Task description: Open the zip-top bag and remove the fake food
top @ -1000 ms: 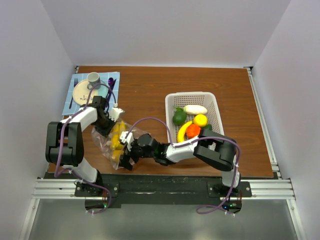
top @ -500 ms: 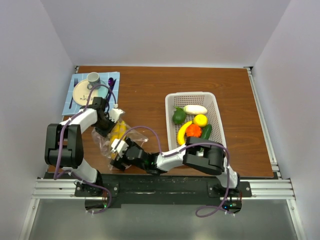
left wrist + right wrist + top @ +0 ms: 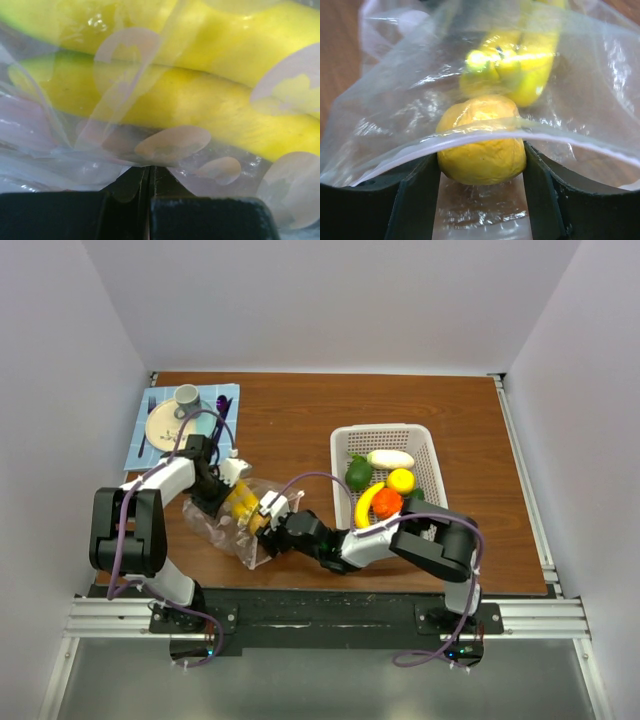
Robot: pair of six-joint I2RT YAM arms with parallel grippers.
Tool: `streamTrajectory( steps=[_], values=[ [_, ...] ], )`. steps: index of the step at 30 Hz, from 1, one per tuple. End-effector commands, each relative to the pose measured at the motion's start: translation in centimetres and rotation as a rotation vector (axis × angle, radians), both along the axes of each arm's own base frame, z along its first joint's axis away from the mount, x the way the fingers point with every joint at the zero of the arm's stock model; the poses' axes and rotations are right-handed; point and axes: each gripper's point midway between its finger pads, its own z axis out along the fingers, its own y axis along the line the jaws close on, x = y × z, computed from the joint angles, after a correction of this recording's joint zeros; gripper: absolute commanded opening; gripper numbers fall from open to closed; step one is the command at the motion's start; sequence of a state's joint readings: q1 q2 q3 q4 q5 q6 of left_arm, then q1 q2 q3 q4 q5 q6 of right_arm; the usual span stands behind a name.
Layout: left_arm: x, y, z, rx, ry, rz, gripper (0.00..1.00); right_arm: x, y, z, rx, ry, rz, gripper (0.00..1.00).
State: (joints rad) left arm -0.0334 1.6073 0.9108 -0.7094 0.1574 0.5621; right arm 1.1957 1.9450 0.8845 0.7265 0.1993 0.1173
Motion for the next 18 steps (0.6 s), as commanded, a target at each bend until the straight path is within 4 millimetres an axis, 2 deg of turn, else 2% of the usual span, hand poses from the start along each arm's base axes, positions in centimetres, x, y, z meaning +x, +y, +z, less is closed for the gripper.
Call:
streamTrajectory(
  steps=[1, 2, 5, 7, 8, 9, 10, 11, 12, 15, 16, 18],
  values=[
    [-1.8, 1.0, -1.7, 0.050, 0.080, -0.014, 0.00, -1.1, 0.2, 4.8, 0.132, -0.020, 0.038, 0.22],
    [-1.7, 1.3, -1.8, 0.057, 0.078, -0.013, 0.00, -1.2, -0.2, 6.2, 0.149, -0.030, 0.034, 0.22],
    [-1.1, 1.8, -2.1, 0.052, 0.082, 0.002, 0.00, -1.6, -2.3, 6.5, 0.122, -0.030, 0.018, 0.22],
    [-1.0, 2.4, -2.1, 0.049, 0.096, 0.021, 0.00, -1.5, -4.2, 8.1, 0.124, -0.060, -0.017, 0.21],
    [-0.9, 2.5, -2.0, 0.050, 0.097, 0.020, 0.00, -1.2, -5.4, 7.8, 0.090, -0.055, -0.038, 0.20],
    [-0.7, 2.3, -1.8, 0.044, 0.093, 0.021, 0.00, -1.0, -6.7, 9.0, 0.096, -0.075, -0.072, 0.20],
    [-0.3, 2.2, -1.4, 0.037, 0.079, 0.022, 0.00, -0.5, -7.7, 9.3, 0.084, -0.077, -0.098, 0.19],
    [-0.1, 2.1, -1.2, 0.032, 0.073, 0.023, 0.00, -0.5, -8.8, 8.9, 0.050, -0.071, -0.120, 0.18],
    [0.1, 2.0, -1.0, 0.024, 0.069, 0.022, 0.00, -0.5, -10.2, 10.0, 0.070, -0.083, -0.148, 0.17],
    [0.5, 1.8, -0.6, 0.014, 0.059, 0.022, 0.00, 0.7, -14.3, 10.0, 0.048, -0.095, -0.289, 0.12],
    [0.5, 1.8, -0.5, 0.012, 0.061, 0.023, 0.00, 1.6, -16.1, 11.7, 0.084, -0.124, -0.369, 0.12],
    [0.6, 1.6, -0.4, 0.004, 0.061, 0.025, 0.00, 2.6, -18.3, 12.0, 0.085, -0.137, -0.474, 0.11]
  ],
)
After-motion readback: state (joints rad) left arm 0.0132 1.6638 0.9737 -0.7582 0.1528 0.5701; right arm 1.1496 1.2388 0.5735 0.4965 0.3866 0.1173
